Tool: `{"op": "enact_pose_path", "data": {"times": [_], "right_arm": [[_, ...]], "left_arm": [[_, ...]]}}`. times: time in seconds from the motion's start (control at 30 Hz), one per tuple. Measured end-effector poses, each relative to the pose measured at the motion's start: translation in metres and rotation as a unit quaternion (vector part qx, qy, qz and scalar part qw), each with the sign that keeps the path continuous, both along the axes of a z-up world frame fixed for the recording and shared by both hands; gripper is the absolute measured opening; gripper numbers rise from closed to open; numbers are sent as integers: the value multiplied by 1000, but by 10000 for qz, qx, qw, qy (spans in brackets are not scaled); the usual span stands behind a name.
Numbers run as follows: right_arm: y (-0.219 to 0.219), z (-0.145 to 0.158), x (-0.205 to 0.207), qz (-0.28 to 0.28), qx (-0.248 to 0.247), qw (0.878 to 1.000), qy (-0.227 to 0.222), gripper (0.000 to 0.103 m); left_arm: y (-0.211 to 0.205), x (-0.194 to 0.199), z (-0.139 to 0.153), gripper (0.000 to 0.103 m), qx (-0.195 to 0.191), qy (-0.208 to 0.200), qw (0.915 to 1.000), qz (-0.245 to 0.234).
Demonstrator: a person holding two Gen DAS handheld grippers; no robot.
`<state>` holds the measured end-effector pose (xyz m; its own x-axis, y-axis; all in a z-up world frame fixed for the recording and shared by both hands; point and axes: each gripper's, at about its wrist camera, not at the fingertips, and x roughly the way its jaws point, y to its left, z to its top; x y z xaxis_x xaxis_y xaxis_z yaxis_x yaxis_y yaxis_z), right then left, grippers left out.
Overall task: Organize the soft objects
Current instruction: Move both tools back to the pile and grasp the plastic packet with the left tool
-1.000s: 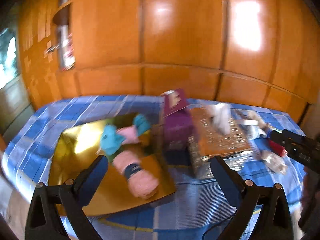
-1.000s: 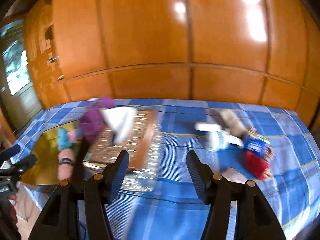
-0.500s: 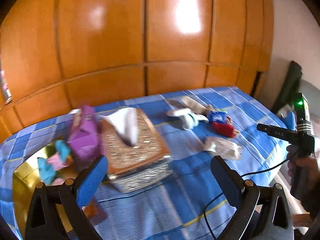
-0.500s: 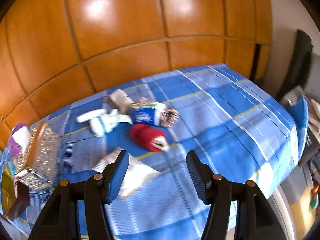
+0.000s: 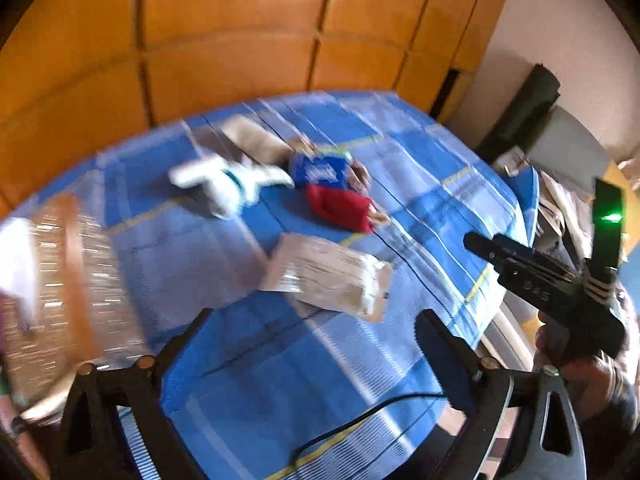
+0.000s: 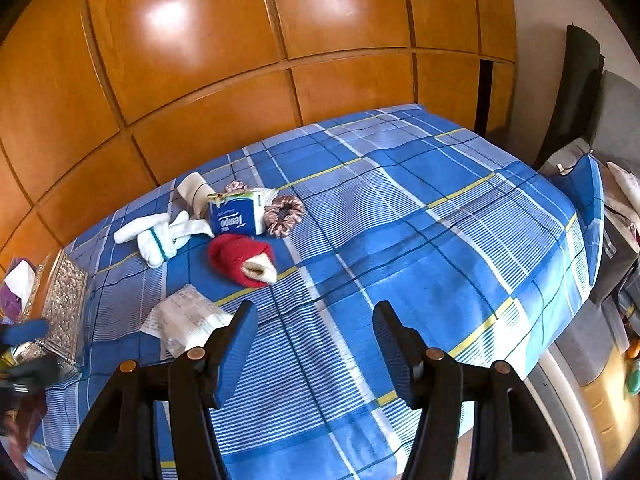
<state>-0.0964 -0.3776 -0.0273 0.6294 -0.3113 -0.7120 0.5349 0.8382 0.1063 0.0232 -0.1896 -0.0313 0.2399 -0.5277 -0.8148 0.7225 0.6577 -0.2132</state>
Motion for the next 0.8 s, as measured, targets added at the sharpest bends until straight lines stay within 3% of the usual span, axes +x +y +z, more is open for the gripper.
{"op": "enact_pose_path", "data": {"times": [0.13, 0.33, 0.47, 0.7, 0.8], "right_arm": [[-13, -1, -4, -274, 15, 9995, 140, 61], [-22, -8, -6, -390, 197, 9988, 205, 61], [-21, -11, -4, -345, 185, 9989, 250, 61], [-24, -17, -4, -387, 275, 9984, 314, 61], [-25, -18, -4, -411, 291, 9983, 307, 61]], "left_arm": [[-34, 13, -31, 94, 22, 723, 9974, -14], [-57, 29, -59, 95, 24, 1318, 9909, 277], [-64, 41, -68, 95, 111, 1323, 9902, 430], [-67, 80, -71, 94, 633, 860, 9909, 819], [-68, 85, -65, 95, 568, 887, 9906, 875]]}}
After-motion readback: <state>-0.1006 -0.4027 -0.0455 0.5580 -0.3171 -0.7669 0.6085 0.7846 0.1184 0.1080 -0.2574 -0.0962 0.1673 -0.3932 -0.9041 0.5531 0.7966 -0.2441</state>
